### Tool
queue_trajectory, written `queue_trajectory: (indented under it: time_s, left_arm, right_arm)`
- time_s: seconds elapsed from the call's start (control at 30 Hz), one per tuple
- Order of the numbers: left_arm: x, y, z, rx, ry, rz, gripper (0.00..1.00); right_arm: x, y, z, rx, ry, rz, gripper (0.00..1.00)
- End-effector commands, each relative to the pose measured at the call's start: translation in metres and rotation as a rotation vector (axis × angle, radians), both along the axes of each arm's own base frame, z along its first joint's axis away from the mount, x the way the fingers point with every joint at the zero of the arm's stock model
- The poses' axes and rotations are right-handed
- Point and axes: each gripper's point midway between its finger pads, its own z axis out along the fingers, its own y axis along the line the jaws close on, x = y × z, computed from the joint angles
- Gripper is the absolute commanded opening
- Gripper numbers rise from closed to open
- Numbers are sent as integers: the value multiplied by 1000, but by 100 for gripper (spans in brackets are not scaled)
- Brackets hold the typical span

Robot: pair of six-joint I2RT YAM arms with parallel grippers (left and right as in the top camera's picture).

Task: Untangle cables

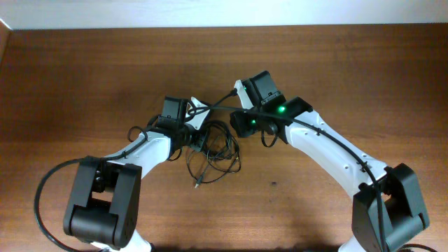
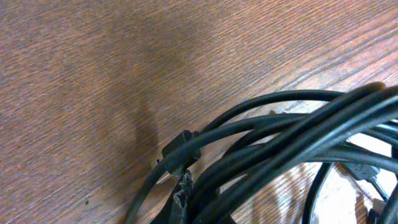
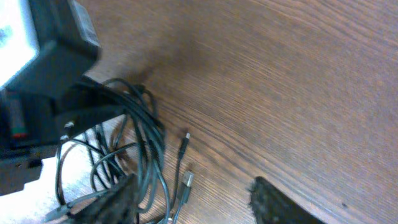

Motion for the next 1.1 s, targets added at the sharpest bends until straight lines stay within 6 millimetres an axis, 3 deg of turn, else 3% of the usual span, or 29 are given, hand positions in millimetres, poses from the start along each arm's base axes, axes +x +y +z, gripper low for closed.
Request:
queue_trajectory:
  time_s: [0.0,0.03,0.07,0.1,0.13,0.17,0.23,0.33,0.4,0.47,0.53,0.6,0.63,0.67,0.7,0.73,0.8,0.87,0.9,0.97,1.07]
  left_arm:
    - [-3,1,-6,5,15,4,0]
    - [-1,2,-5,-31,45,78,0]
    - [5,1,6,-91,52,154,0]
    - [12,-15,47,-245,-22,88,0]
    - [17,-19,78,-326,-92,48,0]
    - [23,-20,121,-405,-190,35,0]
    - [12,-31,173,-494,-295,-55,0]
    - [-1,-32,221,-540,-398,-93,0]
    - [-4,-30,247,-558,-470,-81,0]
    - [17,1,233,-420,-494,122,2]
    - [22,36,198,-253,-420,309,22]
    - [6,44,167,-185,-290,343,35]
    - [3,44,163,-181,-272,342,41]
    - [3,43,164,-185,-271,338,56]
    - [3,38,167,-209,-276,316,82]
    - [6,38,170,-205,-296,308,93]
    - [10,39,175,-181,-344,288,99]
    - [18,49,179,-145,-386,334,99]
    - [20,57,179,-116,-399,367,99]
    - [22,64,178,-86,-409,398,99]
    - [24,72,178,-78,-412,420,99]
  right_arm:
    - [-6,11,-14,17,26,69,55]
    - [-11,15,-15,61,77,54,49]
    - [-16,19,-10,136,134,27,48]
    - [-22,22,5,242,199,17,48]
    - [-28,24,22,346,254,28,40]
    - [-27,23,23,350,265,5,35]
    - [-17,10,11,267,250,-132,31]
    - [-20,9,8,264,279,-170,8]
    - [-25,-6,-2,201,314,-253,4]
    - [-29,-31,-14,87,321,-328,4]
    - [-32,-36,-10,53,297,-281,4]
    - [-31,-36,27,67,160,-156,4]
    - [-32,-36,39,67,110,-103,4]
    - [-38,-34,54,68,55,-7,4]
    - [-53,-25,63,82,19,189,4]
    - [-67,-15,68,116,3,343,4]
    - [-95,-1,75,177,-52,643,4]
    - [-104,-12,66,87,-101,801,4]
    - [-96,-26,56,-23,-99,771,4]
    - [-89,-35,51,-92,-100,736,99]
    - [-69,-26,68,-27,-118,571,99]
